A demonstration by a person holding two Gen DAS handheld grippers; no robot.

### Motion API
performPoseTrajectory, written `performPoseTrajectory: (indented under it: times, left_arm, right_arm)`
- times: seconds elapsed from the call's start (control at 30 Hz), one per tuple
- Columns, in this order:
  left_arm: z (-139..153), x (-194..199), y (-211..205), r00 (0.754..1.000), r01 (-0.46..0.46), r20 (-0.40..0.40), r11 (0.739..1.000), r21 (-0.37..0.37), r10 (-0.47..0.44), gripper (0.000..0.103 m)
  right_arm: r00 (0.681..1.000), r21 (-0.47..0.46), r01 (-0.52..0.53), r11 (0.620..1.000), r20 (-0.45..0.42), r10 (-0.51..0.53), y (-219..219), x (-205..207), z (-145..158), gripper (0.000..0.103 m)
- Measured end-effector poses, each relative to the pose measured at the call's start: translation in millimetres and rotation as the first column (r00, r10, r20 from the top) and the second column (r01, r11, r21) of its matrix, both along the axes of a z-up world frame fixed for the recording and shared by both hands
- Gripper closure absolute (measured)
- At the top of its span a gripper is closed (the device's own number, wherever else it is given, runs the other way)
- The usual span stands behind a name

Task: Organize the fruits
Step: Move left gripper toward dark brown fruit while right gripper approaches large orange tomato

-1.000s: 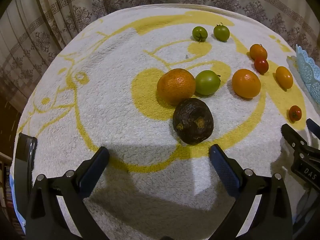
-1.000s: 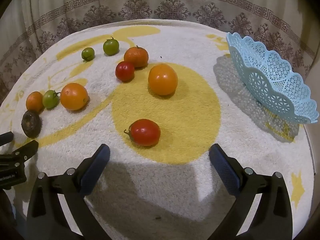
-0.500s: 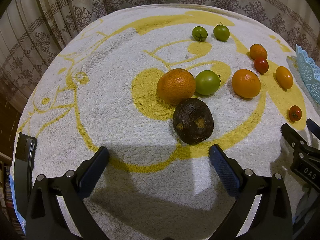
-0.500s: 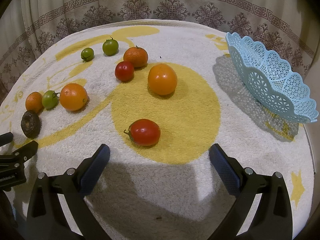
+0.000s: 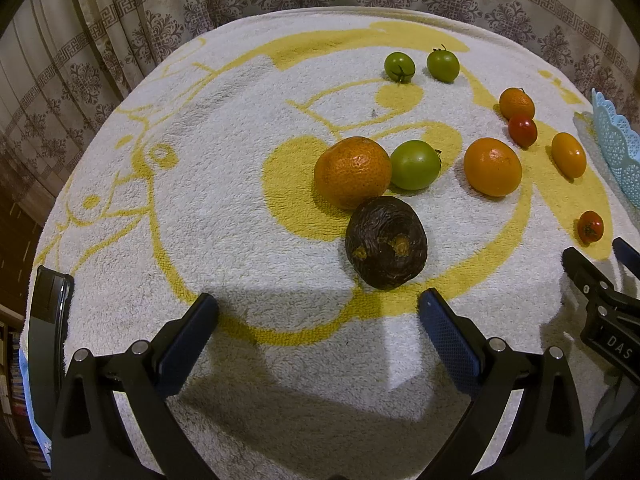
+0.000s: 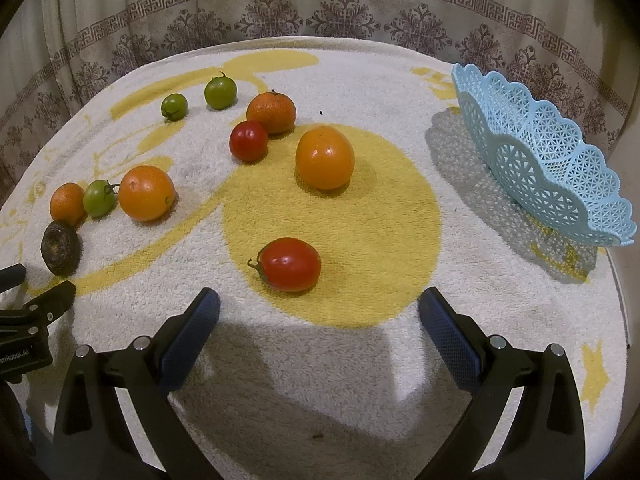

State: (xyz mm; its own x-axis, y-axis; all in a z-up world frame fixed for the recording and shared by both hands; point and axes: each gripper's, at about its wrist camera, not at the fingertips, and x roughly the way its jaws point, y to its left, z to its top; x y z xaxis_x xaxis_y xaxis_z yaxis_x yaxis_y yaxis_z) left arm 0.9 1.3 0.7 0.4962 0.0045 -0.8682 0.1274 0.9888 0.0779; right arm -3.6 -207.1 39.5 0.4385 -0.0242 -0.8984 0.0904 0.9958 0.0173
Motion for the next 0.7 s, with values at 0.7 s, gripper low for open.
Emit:
performPoseTrajectory:
  times: [0.7]
  left_arm:
    - [-0.6, 30.4, -0.4, 0.982, 0.006, -0.188, 1.0, 0.013, -0.003, 0.005]
  right_arm:
    - [0.971, 0.018, 0.028, 0.999, -0.237, -0.023, -2.2, 40.8, -0.5, 0.002]
